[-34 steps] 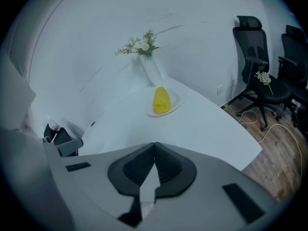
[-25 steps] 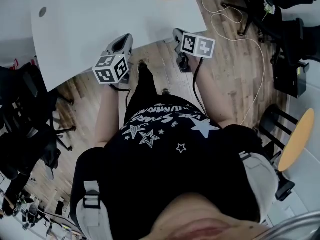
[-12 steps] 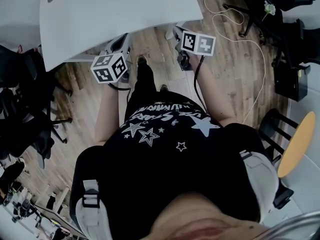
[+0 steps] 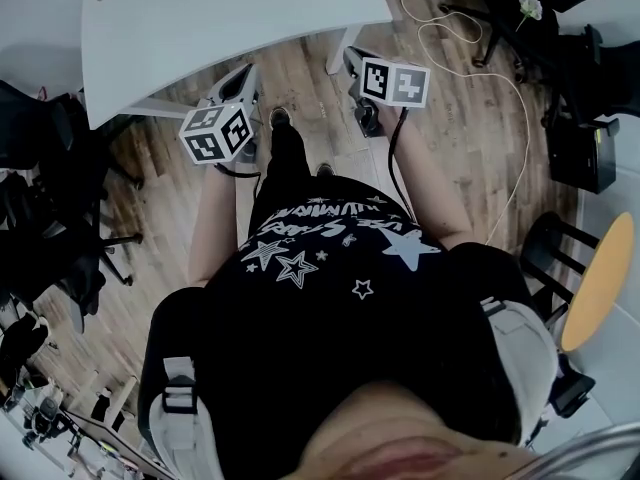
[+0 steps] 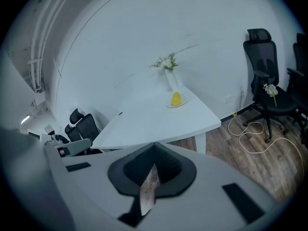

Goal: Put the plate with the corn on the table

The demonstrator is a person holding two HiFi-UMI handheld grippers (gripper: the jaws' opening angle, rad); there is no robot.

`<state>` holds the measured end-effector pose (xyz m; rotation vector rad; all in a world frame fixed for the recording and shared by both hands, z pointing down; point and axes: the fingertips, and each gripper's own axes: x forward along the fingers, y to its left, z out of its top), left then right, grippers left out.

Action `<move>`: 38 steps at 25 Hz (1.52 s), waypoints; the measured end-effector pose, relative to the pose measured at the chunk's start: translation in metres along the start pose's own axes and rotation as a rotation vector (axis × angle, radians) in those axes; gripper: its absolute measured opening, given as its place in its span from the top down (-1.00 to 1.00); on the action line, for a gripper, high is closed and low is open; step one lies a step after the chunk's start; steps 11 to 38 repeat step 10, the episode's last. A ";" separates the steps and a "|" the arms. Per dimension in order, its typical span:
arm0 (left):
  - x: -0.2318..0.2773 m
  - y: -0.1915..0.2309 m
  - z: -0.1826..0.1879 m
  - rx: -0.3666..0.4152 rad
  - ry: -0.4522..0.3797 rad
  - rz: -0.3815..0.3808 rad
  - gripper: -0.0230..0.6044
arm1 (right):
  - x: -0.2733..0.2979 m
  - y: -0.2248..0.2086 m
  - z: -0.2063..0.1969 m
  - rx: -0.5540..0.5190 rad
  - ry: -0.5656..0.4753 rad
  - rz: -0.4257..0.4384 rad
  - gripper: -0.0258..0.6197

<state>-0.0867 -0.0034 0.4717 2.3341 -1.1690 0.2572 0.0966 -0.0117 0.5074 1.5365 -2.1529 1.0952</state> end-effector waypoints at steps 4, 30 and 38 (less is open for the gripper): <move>-0.013 -0.011 -0.002 0.010 -0.011 0.001 0.91 | -0.016 0.005 -0.005 -0.034 -0.015 -0.007 0.90; -0.034 -0.036 -0.005 0.030 -0.040 -0.002 0.91 | -0.046 0.008 -0.013 -0.099 -0.049 -0.032 0.90; -0.034 -0.036 -0.005 0.030 -0.040 -0.002 0.91 | -0.046 0.008 -0.013 -0.099 -0.049 -0.032 0.90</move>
